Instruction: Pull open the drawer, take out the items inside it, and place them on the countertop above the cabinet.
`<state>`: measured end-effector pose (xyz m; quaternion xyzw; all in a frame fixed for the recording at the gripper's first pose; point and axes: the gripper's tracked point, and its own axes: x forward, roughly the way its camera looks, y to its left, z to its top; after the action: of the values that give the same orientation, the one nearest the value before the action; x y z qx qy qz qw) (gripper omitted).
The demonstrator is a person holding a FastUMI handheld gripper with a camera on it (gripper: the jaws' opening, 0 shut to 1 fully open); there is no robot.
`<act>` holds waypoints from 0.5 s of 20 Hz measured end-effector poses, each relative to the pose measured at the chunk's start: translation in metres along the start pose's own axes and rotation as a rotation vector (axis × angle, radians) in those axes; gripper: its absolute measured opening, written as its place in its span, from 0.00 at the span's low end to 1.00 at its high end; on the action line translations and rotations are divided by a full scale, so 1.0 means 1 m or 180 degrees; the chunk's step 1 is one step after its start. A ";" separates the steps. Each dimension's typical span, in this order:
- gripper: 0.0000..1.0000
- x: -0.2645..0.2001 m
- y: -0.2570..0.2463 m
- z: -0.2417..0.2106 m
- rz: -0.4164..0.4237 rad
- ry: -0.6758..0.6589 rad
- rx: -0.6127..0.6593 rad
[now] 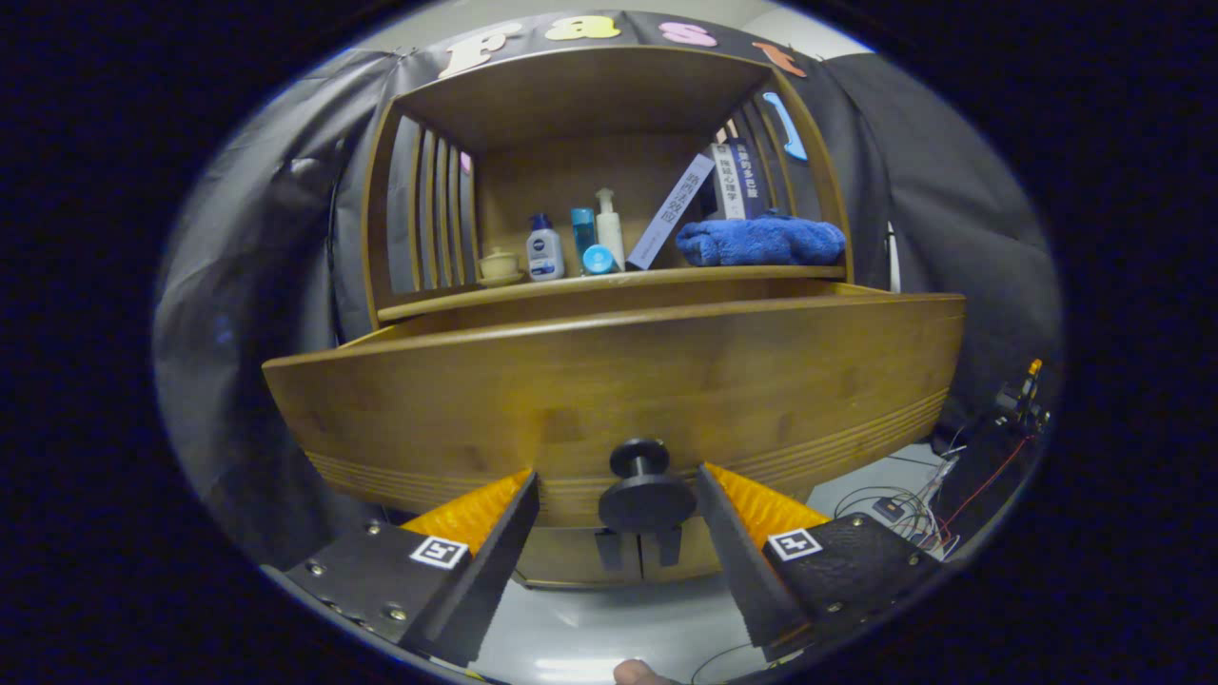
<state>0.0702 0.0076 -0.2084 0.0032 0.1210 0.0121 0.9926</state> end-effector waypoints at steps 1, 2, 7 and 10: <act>0.98 0.004 0.001 0.003 -0.0002 -0.0044 -0.0029; 0.99 0.009 0.002 0.006 -0.0020 -0.0076 -0.0070; 0.99 0.039 0.005 0.014 -0.0080 -0.0171 -0.0163; 0.99 0.060 0.005 0.020 -0.0067 -0.0157 -0.0068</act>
<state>0.1331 0.0143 -0.2035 -0.0084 0.0963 0.0029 0.9953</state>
